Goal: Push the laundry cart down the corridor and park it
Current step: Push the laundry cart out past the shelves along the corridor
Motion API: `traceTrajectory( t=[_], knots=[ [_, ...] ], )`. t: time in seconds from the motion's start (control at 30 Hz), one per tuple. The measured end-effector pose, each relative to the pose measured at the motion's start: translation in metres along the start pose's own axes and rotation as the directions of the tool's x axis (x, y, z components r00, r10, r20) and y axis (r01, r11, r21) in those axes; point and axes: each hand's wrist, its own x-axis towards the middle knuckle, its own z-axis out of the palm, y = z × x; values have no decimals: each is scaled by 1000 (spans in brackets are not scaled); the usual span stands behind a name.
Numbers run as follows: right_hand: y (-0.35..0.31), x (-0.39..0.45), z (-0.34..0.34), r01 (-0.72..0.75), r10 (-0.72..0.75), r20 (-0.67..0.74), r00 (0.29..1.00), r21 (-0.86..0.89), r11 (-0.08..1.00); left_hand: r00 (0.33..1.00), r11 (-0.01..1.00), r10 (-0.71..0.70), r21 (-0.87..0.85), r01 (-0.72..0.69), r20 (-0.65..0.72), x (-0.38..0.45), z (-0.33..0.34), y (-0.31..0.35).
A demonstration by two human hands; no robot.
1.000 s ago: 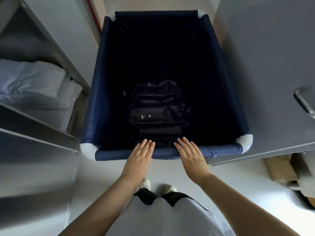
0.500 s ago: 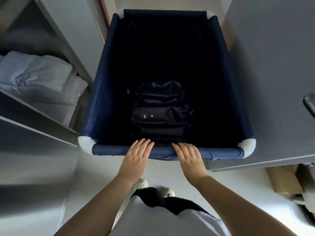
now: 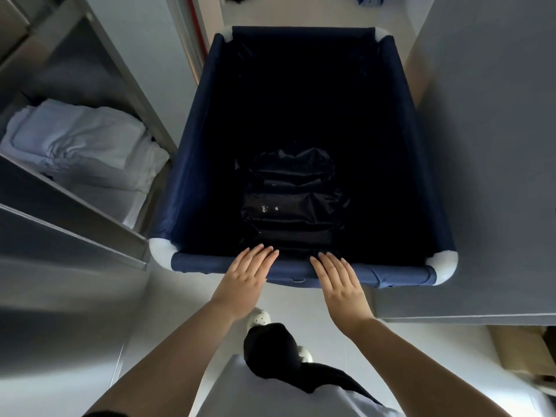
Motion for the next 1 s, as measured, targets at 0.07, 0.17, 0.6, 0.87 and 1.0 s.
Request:
traceTrajectory(
  t=[0.07,0.17,0.6,0.87,1.0],
  knots=[
    [5,5,1,18,-19,-4,1000,-20,1000,1000,1000,-1,15,1,14,7,1,-3],
    [13,16,1,44,-44,-3,999,-21,999,1000,1000,0,30,0,30,17,3,-10],
    [36,94,-14,6,-10,64,998,60,998,998,998,42,-44,-41,38,89,-7,-57],
    [51,148,-18,-60,49,113,992,92,994,997,993,75,-89,-72,32,142,-12,-91],
    [60,175,-19,-79,63,119,991,132,988,995,989,100,-107,-99,12,171,-13,-107]
  ],
)
